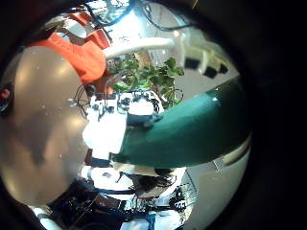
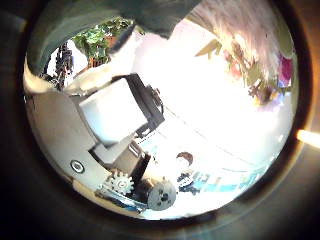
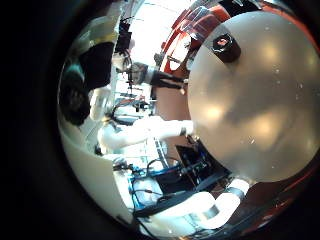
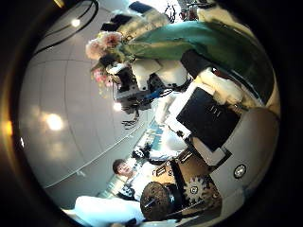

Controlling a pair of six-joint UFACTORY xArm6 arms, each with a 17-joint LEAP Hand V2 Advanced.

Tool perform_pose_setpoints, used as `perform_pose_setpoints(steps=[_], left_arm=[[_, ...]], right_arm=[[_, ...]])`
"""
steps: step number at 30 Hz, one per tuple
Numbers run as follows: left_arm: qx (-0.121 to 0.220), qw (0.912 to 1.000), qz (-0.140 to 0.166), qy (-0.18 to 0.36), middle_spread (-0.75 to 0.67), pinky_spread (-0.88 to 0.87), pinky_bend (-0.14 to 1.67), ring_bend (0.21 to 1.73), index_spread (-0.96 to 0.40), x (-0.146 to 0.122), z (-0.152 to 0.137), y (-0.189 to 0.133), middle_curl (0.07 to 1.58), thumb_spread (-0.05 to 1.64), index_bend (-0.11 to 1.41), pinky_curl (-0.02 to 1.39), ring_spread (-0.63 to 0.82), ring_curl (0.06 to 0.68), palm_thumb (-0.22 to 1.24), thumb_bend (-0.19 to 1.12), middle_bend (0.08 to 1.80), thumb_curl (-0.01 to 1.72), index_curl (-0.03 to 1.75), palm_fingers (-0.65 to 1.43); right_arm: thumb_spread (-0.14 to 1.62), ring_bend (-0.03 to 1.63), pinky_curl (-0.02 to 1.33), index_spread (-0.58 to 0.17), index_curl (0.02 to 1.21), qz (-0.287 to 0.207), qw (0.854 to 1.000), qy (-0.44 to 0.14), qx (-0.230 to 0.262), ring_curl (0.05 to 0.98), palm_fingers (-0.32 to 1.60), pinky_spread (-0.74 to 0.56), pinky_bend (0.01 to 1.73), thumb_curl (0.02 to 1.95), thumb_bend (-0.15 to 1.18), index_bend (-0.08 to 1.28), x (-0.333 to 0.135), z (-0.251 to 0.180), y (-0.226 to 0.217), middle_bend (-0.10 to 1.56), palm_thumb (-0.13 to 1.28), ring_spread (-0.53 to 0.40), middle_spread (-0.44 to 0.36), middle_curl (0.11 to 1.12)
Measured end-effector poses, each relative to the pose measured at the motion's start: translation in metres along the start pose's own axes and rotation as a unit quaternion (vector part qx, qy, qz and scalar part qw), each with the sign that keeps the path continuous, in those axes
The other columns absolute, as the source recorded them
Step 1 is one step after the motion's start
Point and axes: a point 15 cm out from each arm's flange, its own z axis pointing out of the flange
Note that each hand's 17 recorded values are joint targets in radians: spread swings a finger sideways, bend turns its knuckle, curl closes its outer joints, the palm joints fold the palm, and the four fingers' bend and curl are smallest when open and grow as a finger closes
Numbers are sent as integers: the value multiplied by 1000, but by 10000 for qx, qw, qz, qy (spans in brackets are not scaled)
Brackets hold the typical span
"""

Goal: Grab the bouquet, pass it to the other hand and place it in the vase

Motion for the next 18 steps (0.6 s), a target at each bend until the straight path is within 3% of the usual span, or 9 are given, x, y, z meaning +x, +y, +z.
perform_pose_setpoints(steps=[5,8,14,17,18], left_arm=[[20,9999,122,20,-401,-441,1159,1351,-425,5,0,-1,791,960,702,651,-405,453,870,151,1056,519,648,1228],[103,9995,278,-46,-434,-471,1220,1425,-488,13,-3,-3,831,968,799,703,-411,489,922,155,1120,558,728,1164],[509,9950,696,-500,-464,-509,1273,1516,-559,35,-22,-15,882,988,880,796,-397,533,976,151,1199,627,849,1084],[709,9875,990,-1004,-471,-521,1275,1537,-579,53,-36,-20,897,995,895,835,-393,544,990,142,1213,654,897,1067],[773,9852,1042,-1118,-473,-525,1274,1542,-584,56,-40,-21,901,997,896,847,-391,546,992,137,1216,662,911,1062]], right_arm=[[887,1464,1042,-217,866,36,9998,45,167,703,1078,-200,1187,1276,-45,1207,3,-7,-4,1377,993,-192,-139,803],[920,1425,1001,-234,853,74,9993,75,349,684,1017,-228,1169,1185,-42,1119,6,-17,-6,1305,891,-199,-149,787],[979,1336,897,-292,805,371,9958,-5,831,633,710,-356,1116,1024,-34,831,27,-36,0,1164,832,-218,-167,748],[999,1300,854,-317,746,388,9953,4,886,607,396,-386,1106,945,-30,607,27,-39,1,1002,802,-220,-154,699],[1001,1295,855,-319,750,386,9953,9,888,608,388,-387,1102,936,-28,604,27,-39,1,999,801,-219,-152,701]])
